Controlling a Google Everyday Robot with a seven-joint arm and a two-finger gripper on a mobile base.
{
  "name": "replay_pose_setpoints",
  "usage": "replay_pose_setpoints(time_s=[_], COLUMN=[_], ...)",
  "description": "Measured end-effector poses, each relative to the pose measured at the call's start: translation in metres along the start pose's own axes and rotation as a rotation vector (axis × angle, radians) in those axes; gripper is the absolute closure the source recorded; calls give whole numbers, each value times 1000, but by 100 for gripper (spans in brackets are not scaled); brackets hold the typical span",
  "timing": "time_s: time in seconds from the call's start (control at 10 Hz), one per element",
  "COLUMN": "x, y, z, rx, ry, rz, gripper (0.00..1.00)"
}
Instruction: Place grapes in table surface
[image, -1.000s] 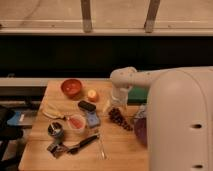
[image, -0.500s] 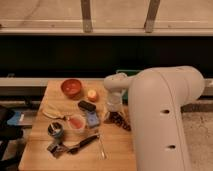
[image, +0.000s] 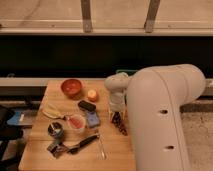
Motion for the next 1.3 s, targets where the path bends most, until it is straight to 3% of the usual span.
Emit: replay_pose_setpoints(time_s=[0.3, 0.5, 1.0, 1.1, 1.3], x=[-7, -7, -4, -5, -4], y=[-2, 6, 18, 17, 13], z=[-32, -68, -169, -181, -190], rx=[-24, -42, -105, -110, -110], ry=[-62, -127, -335, -369, -391], rz=[14, 2, -26, -25, -20], gripper=[100, 100, 100, 100, 100])
